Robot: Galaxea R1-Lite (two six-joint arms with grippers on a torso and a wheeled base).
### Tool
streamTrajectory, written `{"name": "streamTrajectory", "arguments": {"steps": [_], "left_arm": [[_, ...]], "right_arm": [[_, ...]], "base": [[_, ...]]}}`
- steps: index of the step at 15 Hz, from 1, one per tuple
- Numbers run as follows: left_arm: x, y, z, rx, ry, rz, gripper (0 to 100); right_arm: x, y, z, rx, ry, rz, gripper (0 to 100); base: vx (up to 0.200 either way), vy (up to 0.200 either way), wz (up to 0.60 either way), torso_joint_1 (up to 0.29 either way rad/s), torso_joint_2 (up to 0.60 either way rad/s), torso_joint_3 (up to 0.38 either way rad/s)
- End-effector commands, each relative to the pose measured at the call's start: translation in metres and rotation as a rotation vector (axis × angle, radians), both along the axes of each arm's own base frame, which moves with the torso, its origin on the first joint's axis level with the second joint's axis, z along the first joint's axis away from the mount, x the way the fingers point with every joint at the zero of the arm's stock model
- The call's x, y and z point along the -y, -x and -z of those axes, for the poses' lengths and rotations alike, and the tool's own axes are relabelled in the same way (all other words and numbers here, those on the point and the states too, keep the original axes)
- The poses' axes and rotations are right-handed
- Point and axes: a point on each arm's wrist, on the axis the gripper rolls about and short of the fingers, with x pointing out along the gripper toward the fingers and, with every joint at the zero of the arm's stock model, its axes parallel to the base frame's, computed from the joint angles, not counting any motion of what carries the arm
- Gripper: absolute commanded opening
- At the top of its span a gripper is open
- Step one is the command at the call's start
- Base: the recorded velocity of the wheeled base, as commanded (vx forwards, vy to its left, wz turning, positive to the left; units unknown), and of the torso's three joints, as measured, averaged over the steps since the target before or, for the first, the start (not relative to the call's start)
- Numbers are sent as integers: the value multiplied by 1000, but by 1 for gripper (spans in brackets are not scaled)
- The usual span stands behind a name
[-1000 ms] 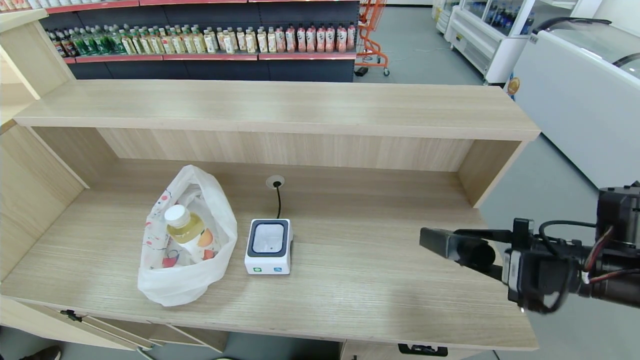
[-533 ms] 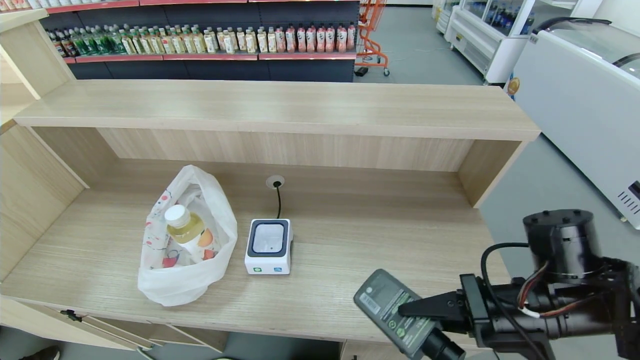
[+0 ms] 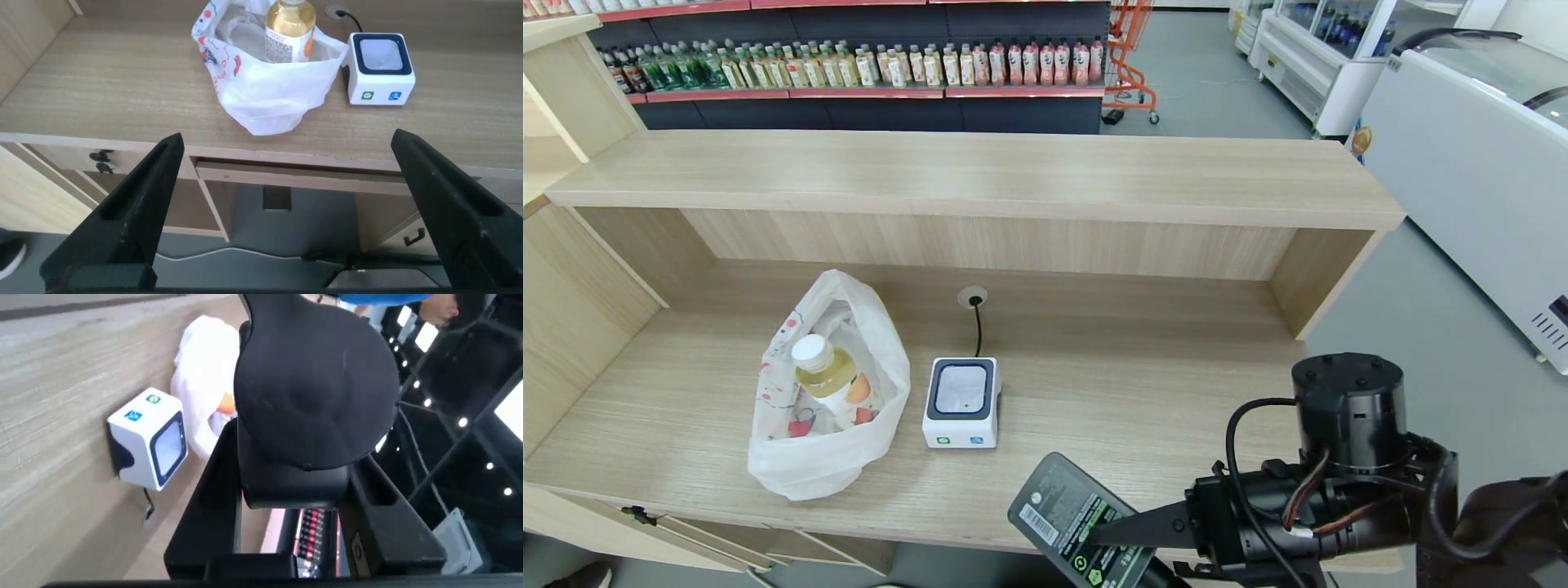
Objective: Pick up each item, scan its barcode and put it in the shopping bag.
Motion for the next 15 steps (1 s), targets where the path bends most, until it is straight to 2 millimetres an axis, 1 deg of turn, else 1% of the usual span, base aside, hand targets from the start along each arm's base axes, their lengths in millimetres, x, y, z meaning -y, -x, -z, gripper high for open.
{"name": "streamTrajectory", "arguments": {"steps": [1, 3, 15], "left_arm": [[0, 0, 0, 0, 0, -1, 100], [0, 0, 0, 0, 0, -1, 100], [0, 0, 0, 0, 0, 1, 100]], "right_arm": [[-9, -2, 10, -29, 12, -45, 0], [-10, -1, 11, -26, -3, -106, 0], [-7, -1, 10, -4, -10, -122, 0]], "base": [[0, 0, 0, 0, 0, 0], [0, 0, 0, 0, 0, 0], [0, 0, 0, 0, 0, 0]]}}
